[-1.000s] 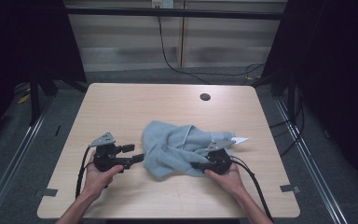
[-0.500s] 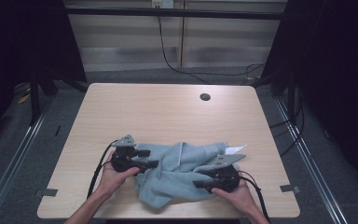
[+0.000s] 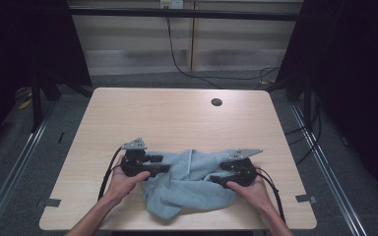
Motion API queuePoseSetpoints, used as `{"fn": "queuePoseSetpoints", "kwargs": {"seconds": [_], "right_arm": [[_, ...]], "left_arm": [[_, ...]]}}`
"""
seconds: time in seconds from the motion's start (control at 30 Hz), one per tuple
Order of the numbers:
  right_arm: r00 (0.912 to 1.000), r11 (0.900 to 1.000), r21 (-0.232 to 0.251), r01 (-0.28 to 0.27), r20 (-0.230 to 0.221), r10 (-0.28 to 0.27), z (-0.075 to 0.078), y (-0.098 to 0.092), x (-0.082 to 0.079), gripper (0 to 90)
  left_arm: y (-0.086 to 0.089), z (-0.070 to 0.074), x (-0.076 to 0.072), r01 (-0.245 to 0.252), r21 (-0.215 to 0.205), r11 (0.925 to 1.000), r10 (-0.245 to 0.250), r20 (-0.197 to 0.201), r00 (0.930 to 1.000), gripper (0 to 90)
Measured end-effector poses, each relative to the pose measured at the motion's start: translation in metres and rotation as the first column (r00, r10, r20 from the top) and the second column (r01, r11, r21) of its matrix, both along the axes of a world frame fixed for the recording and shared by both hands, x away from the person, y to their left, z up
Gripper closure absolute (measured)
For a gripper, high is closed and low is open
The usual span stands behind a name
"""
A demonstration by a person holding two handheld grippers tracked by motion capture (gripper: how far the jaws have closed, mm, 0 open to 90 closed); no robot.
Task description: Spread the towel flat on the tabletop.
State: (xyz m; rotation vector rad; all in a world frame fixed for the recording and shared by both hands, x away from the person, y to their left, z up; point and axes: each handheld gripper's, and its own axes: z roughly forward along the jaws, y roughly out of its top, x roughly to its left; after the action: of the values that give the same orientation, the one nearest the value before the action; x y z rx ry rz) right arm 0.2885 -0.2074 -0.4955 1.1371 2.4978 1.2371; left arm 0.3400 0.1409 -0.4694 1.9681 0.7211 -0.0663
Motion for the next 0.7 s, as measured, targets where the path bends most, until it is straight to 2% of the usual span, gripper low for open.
{"fn": "queuePoseSetpoints", "kwargs": {"seconds": [0.13, 0.2, 0.27, 0.3, 0.33, 0.37, 0.43, 0.53, 0.63, 0.7], "right_arm": [[0.9997, 1.0, -0.01, -0.014, -0.018, 0.014, -0.007, 0.008, 0.005, 30.2], [1.0, 0.999, -0.038, -0.006, 0.006, 0.007, -0.008, 0.011, 0.003, 31.5], [0.9997, 0.998, -0.07, 0.0, 0.025, 0.002, -0.007, 0.014, 0.001, 35.7], [0.9995, 0.997, -0.079, 0.006, 0.03, -0.004, -0.007, 0.014, -0.002, 52.7], [0.9995, 0.997, -0.079, 0.006, 0.03, -0.004, -0.007, 0.014, -0.002, 52.7], [0.9998, 0.998, -0.06, 0.0, 0.018, 0.001, -0.007, 0.013, -0.003, 61.8], [0.9999, 0.999, -0.036, -0.01, 0.003, 0.01, -0.007, 0.011, -0.004, 72.2], [0.9999, 1.0, -0.03, 0.007, -0.01, -0.007, -0.004, 0.007, -0.003, 77.1], [0.9991, 0.999, -0.009, 0.038, 0.017, -0.038, 0.005, 0.0, 0.001, 78.7], [0.9973, 0.998, 0.005, 0.059, 0.044, -0.059, 0.015, -0.005, 0.002, 79.2]], "left_arm": [[-0.021, -0.007, 0.013, 0.014, 0.055, 0.9984, -0.013, -0.014, 0.9998, 32.7], [-0.03, -0.016, 0.016, 0.037, 0.085, 0.9957, -0.034, -0.04, 0.9986, 34.6], [-0.036, -0.024, 0.013, 0.076, 0.088, 0.9932, -0.071, -0.056, 0.9959, 52.4], [-0.038, -0.025, 0.011, 0.074, 0.1, 0.9922, -0.07, -0.051, 0.9963, 66.5], [-0.037, -0.024, 0.009, 0.08, 0.091, 0.9927, -0.075, -0.049, 0.996, 66.5], [-0.035, -0.021, 0.009, 0.081, 0.09, 0.9926, -0.078, -0.039, 0.9962, 73.1], [-0.029, -0.015, 0.008, 0.072, 0.072, 0.9949, -0.07, -0.017, 0.9974, 79.6], [-0.014, -0.005, 0.007, 0.031, 0.022, 0.9993, -0.031, 0.018, 0.9994, 81.4], [0.001, 0.01, 0.006, -0.007, -0.029, 0.9995, 0.009, 0.059, 0.9982, 81.8], [0.012, 0.021, 0.004, -0.033, -0.056, 0.9979, 0.039, 0.094, 0.9948, 81.9]]}}
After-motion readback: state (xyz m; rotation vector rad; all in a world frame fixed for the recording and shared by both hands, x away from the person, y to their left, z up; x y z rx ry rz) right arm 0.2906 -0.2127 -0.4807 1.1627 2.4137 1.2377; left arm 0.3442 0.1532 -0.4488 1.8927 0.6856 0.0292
